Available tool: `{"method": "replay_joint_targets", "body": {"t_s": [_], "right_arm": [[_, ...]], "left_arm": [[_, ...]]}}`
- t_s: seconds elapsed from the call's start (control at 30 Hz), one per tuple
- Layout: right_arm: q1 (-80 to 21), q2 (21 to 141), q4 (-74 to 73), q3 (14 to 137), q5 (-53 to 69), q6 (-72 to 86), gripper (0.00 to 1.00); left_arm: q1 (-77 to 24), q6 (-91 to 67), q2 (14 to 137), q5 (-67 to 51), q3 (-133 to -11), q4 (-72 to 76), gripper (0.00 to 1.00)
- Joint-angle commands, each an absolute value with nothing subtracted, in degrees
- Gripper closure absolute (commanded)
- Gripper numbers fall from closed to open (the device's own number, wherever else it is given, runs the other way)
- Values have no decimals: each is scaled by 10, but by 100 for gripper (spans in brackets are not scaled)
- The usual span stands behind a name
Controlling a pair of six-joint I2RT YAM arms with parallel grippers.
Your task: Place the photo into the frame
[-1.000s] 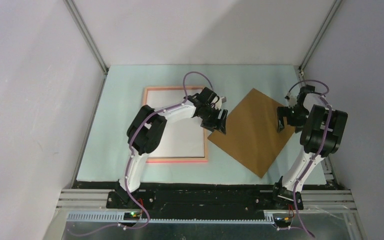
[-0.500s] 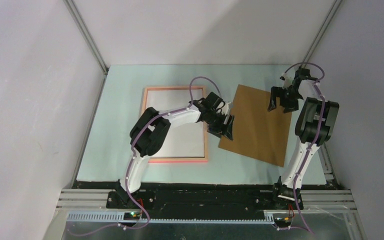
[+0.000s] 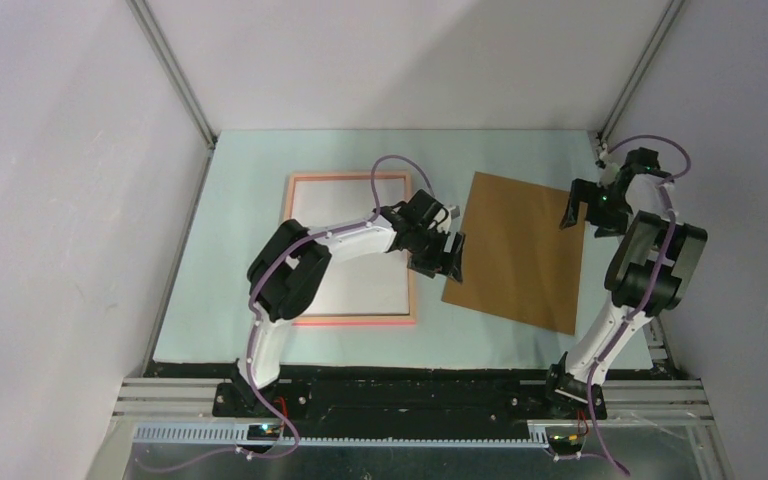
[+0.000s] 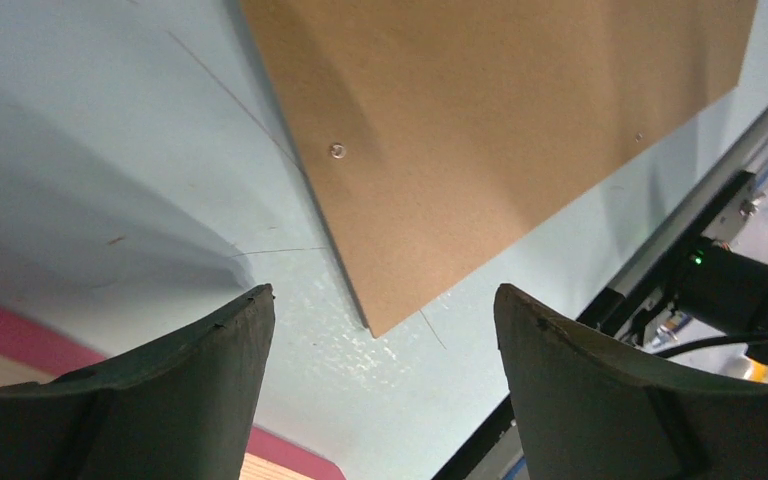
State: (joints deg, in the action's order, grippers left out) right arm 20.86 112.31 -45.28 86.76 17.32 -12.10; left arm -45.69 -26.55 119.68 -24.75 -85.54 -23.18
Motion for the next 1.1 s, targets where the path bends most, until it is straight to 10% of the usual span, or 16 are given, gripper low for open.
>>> {"method": "replay_joint_targets", "body": {"t_s": [0.0,1.07], "right_arm": [[231,1072,-432,854,161,-135,1],[257,1199,-494,865,317,-121,4]], "left_arm": [[-448,-262,1171,-186,-895,-226,13],[-435,-317,1369,-281,-1079,-233,16]]}}
